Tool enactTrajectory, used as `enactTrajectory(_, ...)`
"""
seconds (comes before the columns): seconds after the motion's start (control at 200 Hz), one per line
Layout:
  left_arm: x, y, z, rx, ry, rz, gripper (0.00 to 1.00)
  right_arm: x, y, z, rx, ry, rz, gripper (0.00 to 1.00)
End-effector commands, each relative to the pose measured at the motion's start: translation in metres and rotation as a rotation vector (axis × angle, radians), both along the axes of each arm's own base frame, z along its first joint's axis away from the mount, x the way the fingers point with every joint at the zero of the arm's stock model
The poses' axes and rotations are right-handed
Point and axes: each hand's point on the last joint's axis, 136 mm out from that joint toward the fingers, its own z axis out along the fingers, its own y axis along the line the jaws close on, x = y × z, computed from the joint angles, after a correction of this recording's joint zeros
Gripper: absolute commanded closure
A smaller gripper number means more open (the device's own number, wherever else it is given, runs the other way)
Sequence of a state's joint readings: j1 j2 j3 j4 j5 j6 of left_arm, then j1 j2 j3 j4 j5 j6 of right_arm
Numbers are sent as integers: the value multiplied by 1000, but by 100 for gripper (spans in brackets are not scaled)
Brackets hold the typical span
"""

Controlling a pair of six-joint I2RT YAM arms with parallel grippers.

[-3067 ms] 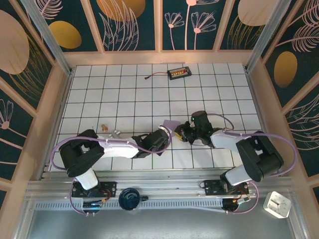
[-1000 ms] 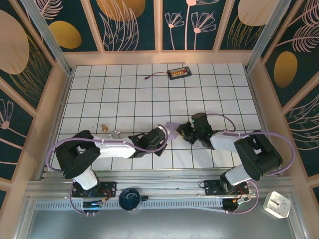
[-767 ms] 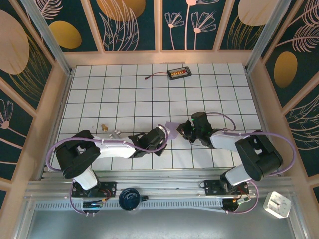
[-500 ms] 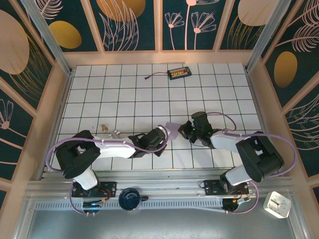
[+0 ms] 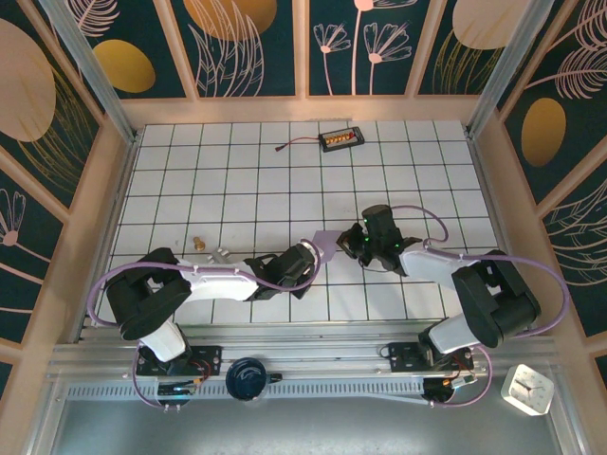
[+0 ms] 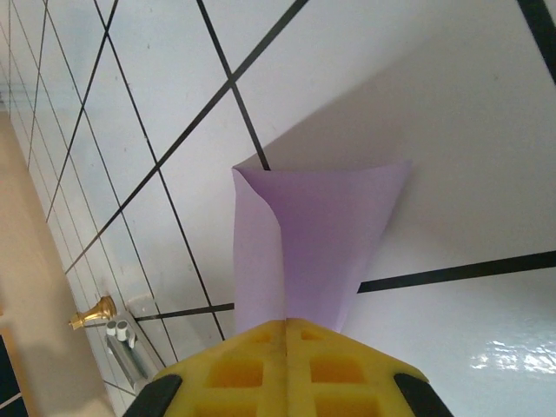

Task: Fold a paper plane with a square sheet of paper (pick it up from the middle)
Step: Fold the wing for the fifth time at the center of the table.

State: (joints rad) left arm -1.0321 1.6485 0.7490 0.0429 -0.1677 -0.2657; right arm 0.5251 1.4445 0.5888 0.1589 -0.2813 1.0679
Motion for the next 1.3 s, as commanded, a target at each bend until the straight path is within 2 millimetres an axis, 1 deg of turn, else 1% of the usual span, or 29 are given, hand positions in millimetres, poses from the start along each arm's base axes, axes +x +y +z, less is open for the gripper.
enactTrajectory(0.0,3,7,-7,60,-1,2,89,1,-1,4,-23,-4,11,100)
enactTrajectory(0.29,1,8,-12,91,2,-9,88,-1,-2,-1,-70,25,41,100)
enactTrajectory(0.455,0,7,-13,102,1,-21,88,-2,-4,-8,-120,49,81,100)
enactTrajectory(0.555,0,5,-10,94,0,-21,89,-3,-7,-15,-155,67,109,100)
enactTrajectory(0.716,0,2,0,64,-9,-25,94,-4,-14,-25,-209,85,150,100)
enactTrajectory(0.796,-2,2,0,74,-3,-43,95,-2,-15,-22,-204,79,158,100)
enactTrajectory(0.951,-4,6,-10,126,13,-60,94,4,-14,-12,-170,66,161,100)
enactTrajectory(1.136,-4,4,-10,132,15,-68,93,7,-9,1,-126,54,169,100)
enactTrajectory(1.296,-2,5,-12,150,8,-72,91,7,-10,7,-96,51,171,100)
